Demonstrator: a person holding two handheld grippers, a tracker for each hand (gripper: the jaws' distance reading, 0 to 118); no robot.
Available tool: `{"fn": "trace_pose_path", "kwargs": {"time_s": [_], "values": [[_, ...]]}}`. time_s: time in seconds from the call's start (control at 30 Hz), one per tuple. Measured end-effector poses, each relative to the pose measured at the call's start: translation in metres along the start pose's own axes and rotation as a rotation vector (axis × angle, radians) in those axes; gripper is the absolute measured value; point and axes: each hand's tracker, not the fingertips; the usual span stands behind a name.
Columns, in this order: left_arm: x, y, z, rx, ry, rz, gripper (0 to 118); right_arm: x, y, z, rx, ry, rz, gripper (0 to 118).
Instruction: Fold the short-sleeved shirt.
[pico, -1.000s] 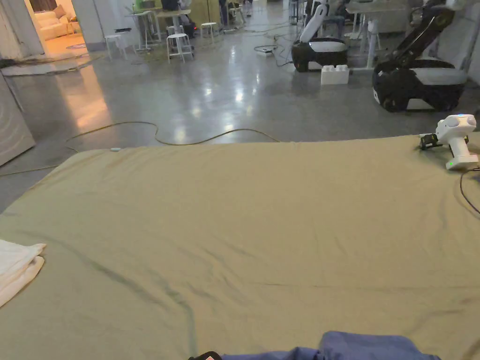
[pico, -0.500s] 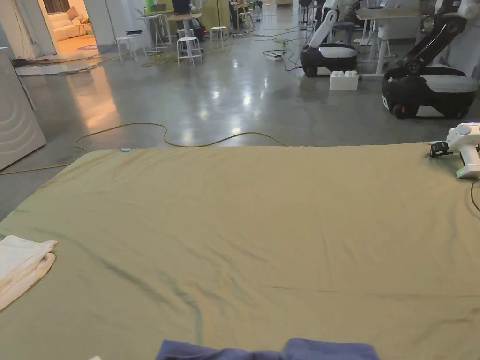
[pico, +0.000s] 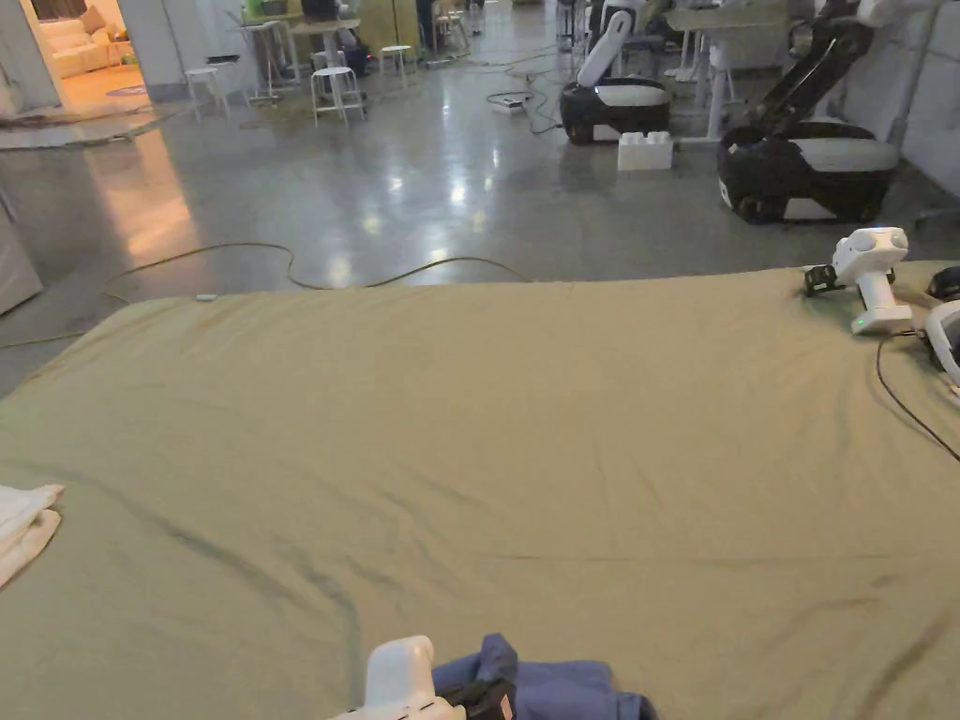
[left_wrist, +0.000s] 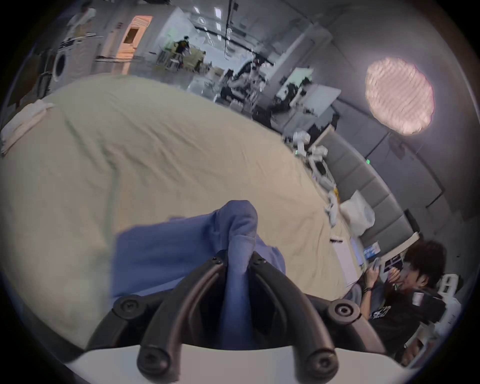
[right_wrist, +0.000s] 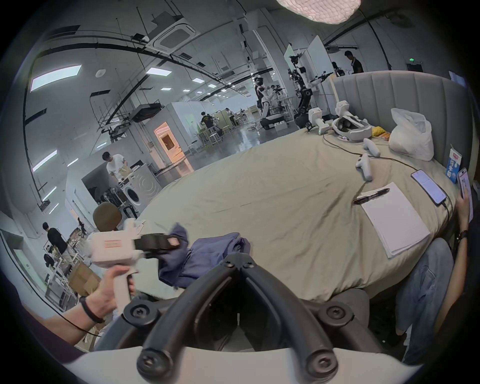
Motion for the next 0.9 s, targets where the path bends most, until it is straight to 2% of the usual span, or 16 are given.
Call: {"fn": "trace_pose_path", "kwargs": {"time_s": [0.07, 0.1, 0.17, 0.2, 0.23, 0.3, 0.4, 0.5, 0.53, 0.57, 0.6, 0.67, 0.77, 0.9], "values": [[0.007, -0.006, -0.021, -0.036, -0.043, 0.025, 17, 0.007, -0.005, 0.009, 0.002, -0.031, -0.015, 0], [0.008, -0.007, -0.024, -0.037, -0.089, 0.044, 25, 0.011, -0.007, 0.012, 0.006, -0.046, -0.020, 0], [0.013, -0.005, -0.025, -0.026, -0.131, 0.071, 54, 0.021, -0.012, 0.014, -0.004, -0.068, -0.049, 0], [0.012, -0.003, -0.023, -0.019, -0.174, 0.082, 76, 0.026, -0.013, 0.014, -0.012, -0.078, -0.066, 0], [0.010, 0.001, -0.021, -0.019, -0.196, 0.098, 86, 0.030, -0.014, 0.014, -0.017, -0.084, -0.076, 0], [0.008, 0.008, -0.012, -0.002, -0.172, 0.117, 86, 0.036, -0.016, 0.016, -0.019, -0.095, -0.081, 0], [-0.012, 0.011, 0.003, 0.028, -0.163, 0.153, 81, 0.042, -0.017, 0.019, -0.013, -0.102, -0.084, 0], [-0.030, 0.007, -0.008, -0.038, -0.189, 0.213, 52, 0.050, -0.019, 0.016, -0.024, -0.107, -0.105, 0], [-0.030, 0.002, -0.013, -0.043, -0.186, 0.217, 52, 0.050, -0.020, 0.014, -0.028, -0.111, -0.110, 0], [-0.026, -0.003, -0.022, -0.053, -0.182, 0.220, 25, 0.050, -0.020, 0.014, -0.032, -0.116, -0.113, 0], [-0.025, -0.007, -0.031, -0.065, -0.173, 0.227, 12, 0.050, -0.020, 0.014, -0.033, -0.118, -0.113, 0], [-0.032, -0.013, -0.047, -0.107, -0.253, 0.279, 12, 0.048, -0.021, 0.015, -0.035, -0.118, -0.113, 0], [-0.024, -0.021, -0.076, -0.175, -0.189, 0.241, 8, 0.045, -0.021, 0.013, -0.048, -0.111, -0.108, 0], [-0.025, -0.011, -0.068, -0.168, -0.203, 0.229, 6, 0.039, -0.021, -0.009, -0.094, -0.061, -0.090, 0]]}}
